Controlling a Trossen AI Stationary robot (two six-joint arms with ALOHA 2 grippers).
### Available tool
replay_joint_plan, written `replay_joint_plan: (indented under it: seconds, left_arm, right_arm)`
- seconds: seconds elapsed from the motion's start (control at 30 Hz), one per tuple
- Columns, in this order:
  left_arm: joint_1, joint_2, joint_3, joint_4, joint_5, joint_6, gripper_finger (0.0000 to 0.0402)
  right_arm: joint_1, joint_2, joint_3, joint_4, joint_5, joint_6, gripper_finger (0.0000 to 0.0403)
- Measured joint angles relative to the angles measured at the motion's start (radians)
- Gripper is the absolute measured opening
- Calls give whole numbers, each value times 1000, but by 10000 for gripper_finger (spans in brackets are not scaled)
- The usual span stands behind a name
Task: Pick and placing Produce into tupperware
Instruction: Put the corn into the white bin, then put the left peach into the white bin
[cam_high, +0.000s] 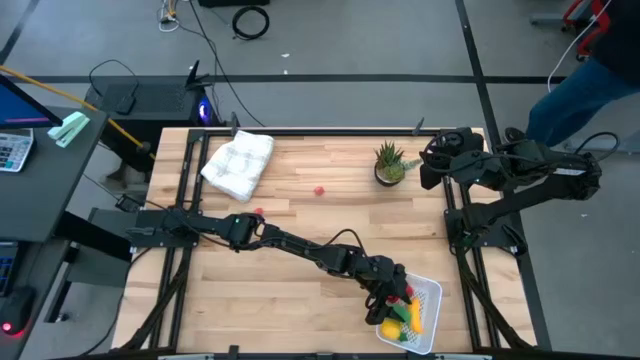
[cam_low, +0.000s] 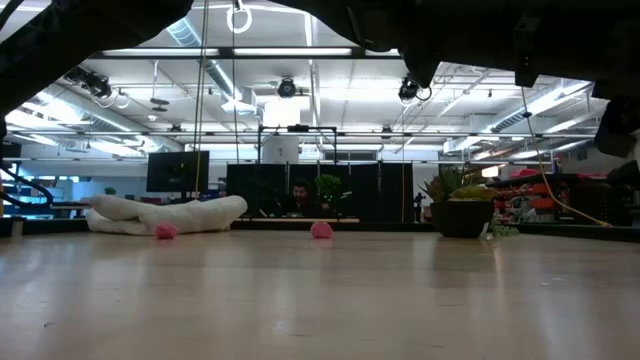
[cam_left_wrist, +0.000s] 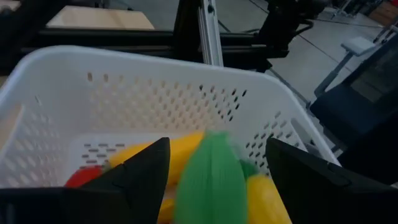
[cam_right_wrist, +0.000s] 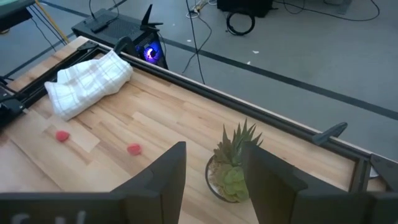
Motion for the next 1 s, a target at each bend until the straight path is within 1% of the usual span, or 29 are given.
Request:
replay_joint_plan:
  seconds: [0.2, 0.27, 0.33, 0.43, 0.63, 0.73, 0.83, 0.9, 1.0]
  left_arm:
    - [19, -5, 66, -3, 3, 1, 278]
    - [34, -34, 56, -2, 2, 4, 276]
    - [57, -71, 56, -42, 3, 12, 275]
    - [104, -148, 58, -168, 1, 22, 275]
    - [199, -292, 58, -527, -19, 27, 273]
    - [243, -342, 58, -727, -71, 28, 266]
    - [285, -356, 59, -983, -130, 29, 254]
    - [311, -357, 55, -1199, -154, 34, 245]
    - [341, -363, 39, -1467, -206, 95, 231]
  right_arm:
    - [0, 0, 0, -2, 0, -1, 162]
    - [0, 0, 0, -4, -1, -2, 162]
    - [0, 0, 0, -13, -1, -3, 162]
    - [0, -2, 0, -25, -19, -3, 162]
    - [0, -2, 0, -23, -80, -10, 162]
    - [0, -1, 0, -22, -102, -1, 162]
    - [0, -1, 0, -22, -132, 6, 162]
    - [0, 0, 0, -22, -152, 7, 162]
    - [0, 2, 0, -22, -168, 7, 162]
